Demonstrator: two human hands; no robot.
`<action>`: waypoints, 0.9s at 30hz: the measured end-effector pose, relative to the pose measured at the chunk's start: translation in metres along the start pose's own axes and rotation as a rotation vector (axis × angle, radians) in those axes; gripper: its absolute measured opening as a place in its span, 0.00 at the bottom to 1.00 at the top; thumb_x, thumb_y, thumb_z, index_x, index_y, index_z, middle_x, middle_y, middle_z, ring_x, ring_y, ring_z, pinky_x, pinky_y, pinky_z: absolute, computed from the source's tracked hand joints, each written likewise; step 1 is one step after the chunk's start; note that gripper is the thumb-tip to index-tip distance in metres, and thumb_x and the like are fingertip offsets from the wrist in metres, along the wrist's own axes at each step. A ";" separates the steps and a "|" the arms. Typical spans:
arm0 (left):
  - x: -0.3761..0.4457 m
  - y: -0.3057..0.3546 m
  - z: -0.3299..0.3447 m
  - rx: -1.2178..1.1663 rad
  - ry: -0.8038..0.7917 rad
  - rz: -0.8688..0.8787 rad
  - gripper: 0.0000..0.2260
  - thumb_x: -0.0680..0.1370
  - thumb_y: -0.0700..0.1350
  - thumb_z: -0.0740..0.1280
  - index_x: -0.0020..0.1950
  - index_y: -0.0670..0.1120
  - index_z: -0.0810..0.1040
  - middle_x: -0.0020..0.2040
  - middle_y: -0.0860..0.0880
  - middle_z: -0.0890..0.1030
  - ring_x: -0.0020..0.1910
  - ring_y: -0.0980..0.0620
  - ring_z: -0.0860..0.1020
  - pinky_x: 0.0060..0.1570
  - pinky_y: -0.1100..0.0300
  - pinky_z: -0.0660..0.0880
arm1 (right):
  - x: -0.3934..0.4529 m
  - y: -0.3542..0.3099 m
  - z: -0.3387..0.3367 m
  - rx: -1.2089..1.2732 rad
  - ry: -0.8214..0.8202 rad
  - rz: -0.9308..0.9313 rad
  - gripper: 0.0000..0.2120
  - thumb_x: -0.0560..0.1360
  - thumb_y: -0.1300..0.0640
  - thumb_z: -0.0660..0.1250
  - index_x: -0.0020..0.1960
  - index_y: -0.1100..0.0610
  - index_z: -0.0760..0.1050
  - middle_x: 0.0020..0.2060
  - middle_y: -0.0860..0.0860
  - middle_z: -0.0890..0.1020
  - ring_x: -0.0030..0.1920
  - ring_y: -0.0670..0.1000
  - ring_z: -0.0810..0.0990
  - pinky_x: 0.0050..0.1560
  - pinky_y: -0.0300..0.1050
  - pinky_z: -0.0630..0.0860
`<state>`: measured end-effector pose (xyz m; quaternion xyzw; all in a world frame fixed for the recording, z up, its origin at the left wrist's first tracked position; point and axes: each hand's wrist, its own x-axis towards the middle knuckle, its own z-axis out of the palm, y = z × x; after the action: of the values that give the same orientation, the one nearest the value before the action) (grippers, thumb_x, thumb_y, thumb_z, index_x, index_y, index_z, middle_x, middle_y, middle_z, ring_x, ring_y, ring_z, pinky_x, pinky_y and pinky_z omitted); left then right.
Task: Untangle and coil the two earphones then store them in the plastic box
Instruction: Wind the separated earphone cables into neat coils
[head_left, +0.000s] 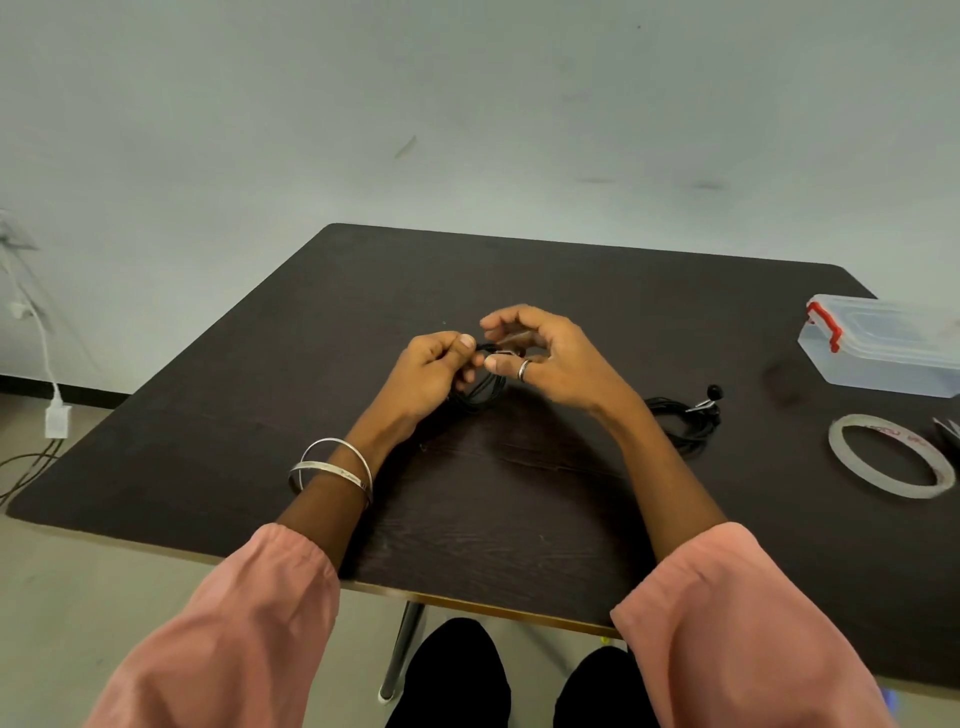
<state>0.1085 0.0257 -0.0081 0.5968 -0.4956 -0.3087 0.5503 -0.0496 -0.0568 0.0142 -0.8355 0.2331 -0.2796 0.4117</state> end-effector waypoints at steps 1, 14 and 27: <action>0.000 0.000 0.000 -0.008 -0.005 -0.001 0.15 0.83 0.44 0.58 0.39 0.45 0.77 0.32 0.49 0.75 0.28 0.61 0.73 0.31 0.71 0.69 | 0.001 0.002 0.002 -0.023 -0.004 0.028 0.19 0.71 0.56 0.74 0.60 0.49 0.74 0.53 0.49 0.80 0.52 0.46 0.81 0.55 0.49 0.79; -0.012 0.002 0.004 -0.052 -0.055 0.037 0.06 0.79 0.40 0.65 0.53 0.42 0.80 0.38 0.46 0.80 0.36 0.52 0.77 0.35 0.66 0.74 | -0.018 -0.005 0.004 0.295 0.176 0.375 0.06 0.75 0.66 0.65 0.44 0.62 0.81 0.36 0.55 0.80 0.38 0.52 0.77 0.38 0.47 0.77; -0.031 0.014 0.061 0.078 0.031 0.021 0.04 0.76 0.42 0.70 0.45 0.45 0.84 0.34 0.50 0.82 0.31 0.58 0.75 0.33 0.65 0.72 | -0.089 -0.005 -0.009 0.437 0.490 0.526 0.04 0.72 0.63 0.72 0.44 0.64 0.80 0.32 0.57 0.81 0.28 0.52 0.77 0.21 0.39 0.67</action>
<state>0.0396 0.0349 -0.0126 0.6172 -0.5049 -0.2742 0.5375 -0.1202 -0.0040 -0.0011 -0.5494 0.4647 -0.3985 0.5687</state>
